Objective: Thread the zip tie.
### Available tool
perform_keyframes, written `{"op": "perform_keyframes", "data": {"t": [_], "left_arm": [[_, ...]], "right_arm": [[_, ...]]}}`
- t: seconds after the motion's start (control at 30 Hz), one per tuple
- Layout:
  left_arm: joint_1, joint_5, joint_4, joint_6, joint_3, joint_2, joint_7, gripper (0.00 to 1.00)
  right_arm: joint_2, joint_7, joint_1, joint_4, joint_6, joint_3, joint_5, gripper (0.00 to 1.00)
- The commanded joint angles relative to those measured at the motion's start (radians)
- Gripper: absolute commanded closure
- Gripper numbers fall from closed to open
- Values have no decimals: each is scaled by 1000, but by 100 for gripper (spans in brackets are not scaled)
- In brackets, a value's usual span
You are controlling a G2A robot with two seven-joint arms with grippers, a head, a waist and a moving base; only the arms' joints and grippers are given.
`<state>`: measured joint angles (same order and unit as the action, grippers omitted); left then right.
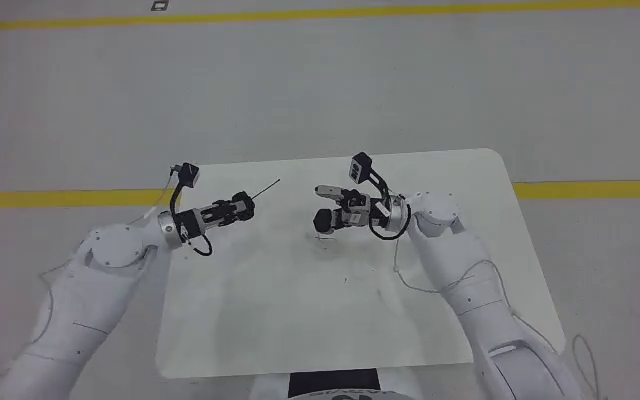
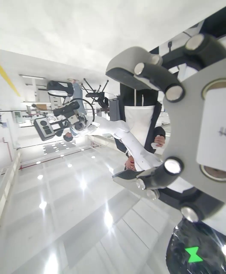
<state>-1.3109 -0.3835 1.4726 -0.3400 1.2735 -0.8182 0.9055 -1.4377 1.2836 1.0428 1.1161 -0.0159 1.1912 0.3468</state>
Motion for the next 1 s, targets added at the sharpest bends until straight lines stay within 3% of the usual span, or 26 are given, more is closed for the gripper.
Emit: {"op": "perform_keyframes", "data": {"t": [0.0,0.33,0.4,0.53,0.67,0.83,0.97], "left_arm": [[5,-71,-25,0,13,-8,82,100],[7,-58,-32,7,13,-13,98,100],[13,-106,-56,20,1,-15,147,100],[46,-177,-108,0,-18,-16,331,100],[66,-251,-146,0,-6,-21,458,100],[69,-274,-158,0,-3,-28,485,100],[69,-274,-158,0,-3,-28,485,100]], "right_arm": [[-5,51,-27,-58,-19,-20,46,0],[-5,32,-19,-54,-22,-23,44,0],[-4,21,-18,-64,-45,-33,35,0],[-8,41,-56,-121,-109,-65,28,0],[-19,42,-107,-207,-155,-103,34,0],[-38,-2,-178,-332,-233,-153,24,0],[-38,-2,-178,-332,-233,-153,24,0]]}}
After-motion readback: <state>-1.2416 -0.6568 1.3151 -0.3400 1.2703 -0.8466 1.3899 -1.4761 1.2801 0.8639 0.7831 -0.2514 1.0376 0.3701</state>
